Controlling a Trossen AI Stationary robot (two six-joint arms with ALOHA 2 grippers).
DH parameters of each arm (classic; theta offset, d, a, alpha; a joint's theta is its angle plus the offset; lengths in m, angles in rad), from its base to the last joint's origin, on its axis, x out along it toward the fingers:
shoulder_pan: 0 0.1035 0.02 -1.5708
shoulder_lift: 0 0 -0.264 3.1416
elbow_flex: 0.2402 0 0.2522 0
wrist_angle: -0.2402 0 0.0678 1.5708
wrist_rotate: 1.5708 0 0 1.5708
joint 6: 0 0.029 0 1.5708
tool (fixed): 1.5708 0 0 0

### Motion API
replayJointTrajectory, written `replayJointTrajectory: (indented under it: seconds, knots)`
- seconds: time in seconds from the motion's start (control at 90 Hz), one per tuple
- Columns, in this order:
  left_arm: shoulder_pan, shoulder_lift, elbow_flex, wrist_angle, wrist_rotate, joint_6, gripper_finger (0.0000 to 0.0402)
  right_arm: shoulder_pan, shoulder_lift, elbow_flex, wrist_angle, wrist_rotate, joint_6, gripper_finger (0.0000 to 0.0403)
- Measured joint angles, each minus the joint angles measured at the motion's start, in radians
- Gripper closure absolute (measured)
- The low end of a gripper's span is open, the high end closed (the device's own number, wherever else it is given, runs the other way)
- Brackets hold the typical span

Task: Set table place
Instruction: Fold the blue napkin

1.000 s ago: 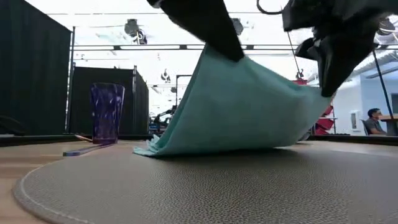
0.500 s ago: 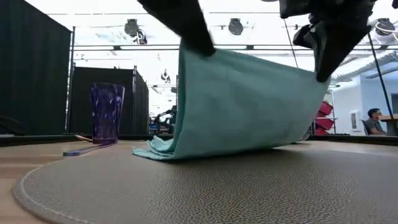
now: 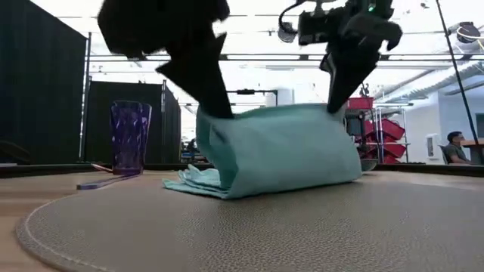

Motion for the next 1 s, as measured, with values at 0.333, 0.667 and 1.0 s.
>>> replayJointTrajectory:
  seconds: [0.333, 0.667, 1.0]
  knots:
    - [0.022, 0.0, -0.018, -0.035, -0.036, -0.022, 0.0401, -0.073, 0.119, 0.0, 0.122, -0.036, -0.099, 0.0403]
    - [0.044, 0.0, -0.021, -0.093, -0.046, -0.025, 0.0401, -0.111, 0.135, 0.0, 0.191, -0.007, -0.136, 0.0403]
    - [0.046, 0.001, -0.113, -0.092, -0.019, -0.102, 0.0402, -0.14, 0.139, 0.0, 0.166, -0.014, -0.143, 0.0403]
